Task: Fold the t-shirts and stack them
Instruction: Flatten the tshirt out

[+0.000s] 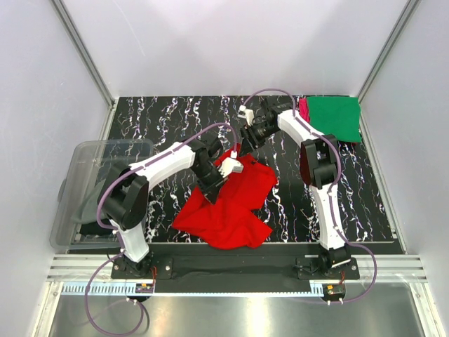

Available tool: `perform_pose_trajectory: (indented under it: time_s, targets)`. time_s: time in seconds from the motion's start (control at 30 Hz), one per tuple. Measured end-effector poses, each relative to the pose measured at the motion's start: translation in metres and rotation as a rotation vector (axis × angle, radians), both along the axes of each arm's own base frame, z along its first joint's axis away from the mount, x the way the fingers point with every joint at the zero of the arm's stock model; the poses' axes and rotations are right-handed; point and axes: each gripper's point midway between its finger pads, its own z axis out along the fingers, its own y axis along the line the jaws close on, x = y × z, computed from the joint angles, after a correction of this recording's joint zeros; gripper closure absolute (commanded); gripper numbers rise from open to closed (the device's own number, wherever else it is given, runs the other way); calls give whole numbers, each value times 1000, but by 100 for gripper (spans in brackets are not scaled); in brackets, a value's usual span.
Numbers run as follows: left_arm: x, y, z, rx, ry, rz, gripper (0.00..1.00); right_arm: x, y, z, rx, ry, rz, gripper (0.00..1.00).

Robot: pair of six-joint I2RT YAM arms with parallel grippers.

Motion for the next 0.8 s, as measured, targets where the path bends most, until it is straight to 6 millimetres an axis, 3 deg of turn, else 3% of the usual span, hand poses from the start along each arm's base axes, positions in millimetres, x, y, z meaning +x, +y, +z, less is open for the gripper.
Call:
perform_pose_trajectory:
  time_s: [0.53, 0.7, 0.8]
  targets:
    - [3, 9, 0, 20, -3, 4, 100, 6, 4, -25, -48, 14, 0, 39]
    - [5, 9, 1, 25, -13, 5, 100, 11, 8, -30, -72, -10, -3, 59]
    - [9, 8, 5, 20, -27, 4, 100, 13, 8, -37, -112, -21, -14, 62]
